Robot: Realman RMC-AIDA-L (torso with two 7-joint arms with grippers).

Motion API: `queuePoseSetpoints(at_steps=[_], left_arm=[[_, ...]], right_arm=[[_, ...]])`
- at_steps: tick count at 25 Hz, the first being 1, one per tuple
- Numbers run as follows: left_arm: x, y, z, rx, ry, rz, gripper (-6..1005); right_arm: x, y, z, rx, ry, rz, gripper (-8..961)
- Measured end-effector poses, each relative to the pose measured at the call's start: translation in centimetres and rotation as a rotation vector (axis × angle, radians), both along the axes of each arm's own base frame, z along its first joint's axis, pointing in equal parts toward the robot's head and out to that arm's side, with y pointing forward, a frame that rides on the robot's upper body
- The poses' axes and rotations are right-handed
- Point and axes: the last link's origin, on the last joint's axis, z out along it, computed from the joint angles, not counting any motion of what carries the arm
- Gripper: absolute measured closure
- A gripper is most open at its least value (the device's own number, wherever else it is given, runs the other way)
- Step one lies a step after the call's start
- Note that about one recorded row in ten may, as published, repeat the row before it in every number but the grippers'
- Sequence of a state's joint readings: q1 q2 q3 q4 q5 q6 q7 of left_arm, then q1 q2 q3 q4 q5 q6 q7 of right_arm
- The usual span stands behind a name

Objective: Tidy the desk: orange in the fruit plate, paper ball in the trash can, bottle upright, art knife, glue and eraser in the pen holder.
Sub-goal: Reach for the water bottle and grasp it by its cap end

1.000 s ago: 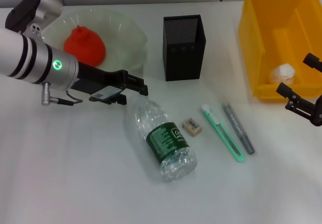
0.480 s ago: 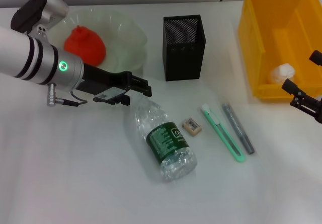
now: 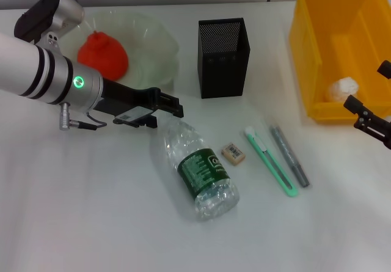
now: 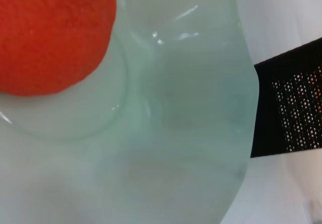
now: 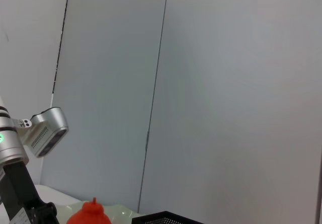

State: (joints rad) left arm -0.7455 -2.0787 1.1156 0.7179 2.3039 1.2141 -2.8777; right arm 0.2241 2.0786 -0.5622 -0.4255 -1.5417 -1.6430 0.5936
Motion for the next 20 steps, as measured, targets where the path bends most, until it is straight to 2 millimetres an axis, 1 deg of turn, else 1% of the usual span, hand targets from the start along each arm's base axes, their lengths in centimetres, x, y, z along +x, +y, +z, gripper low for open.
queuePoseSetpoints(at_steps=[5, 11, 17, 19, 20], left_arm=[[0.0, 0.0, -0.1, 0.003, 0.002, -0.002, 380], [0.1, -0.3, -0.8, -0.013, -0.007, -0.001, 384], [0.1, -0.3, -0.9, -0.010, -0.005, -0.007, 389], [0.0, -0.5, -1.1, -0.009, -0.024, 0.002, 390], [0.0, -0.6, -1.2, -0.003, -0.061, 0.022, 391]], right_arm=[[0.1, 0.0, 0.2, 0.010, 0.003, -0.005, 111], [0.1, 0.0, 0.2, 0.011, 0.003, -0.005, 111], [0.1, 0.0, 0.2, 0.011, 0.003, -0.003, 110], [0.1, 0.0, 0.2, 0.011, 0.003, -0.003, 110], [0.1, 0.0, 0.2, 0.011, 0.003, -0.003, 110]])
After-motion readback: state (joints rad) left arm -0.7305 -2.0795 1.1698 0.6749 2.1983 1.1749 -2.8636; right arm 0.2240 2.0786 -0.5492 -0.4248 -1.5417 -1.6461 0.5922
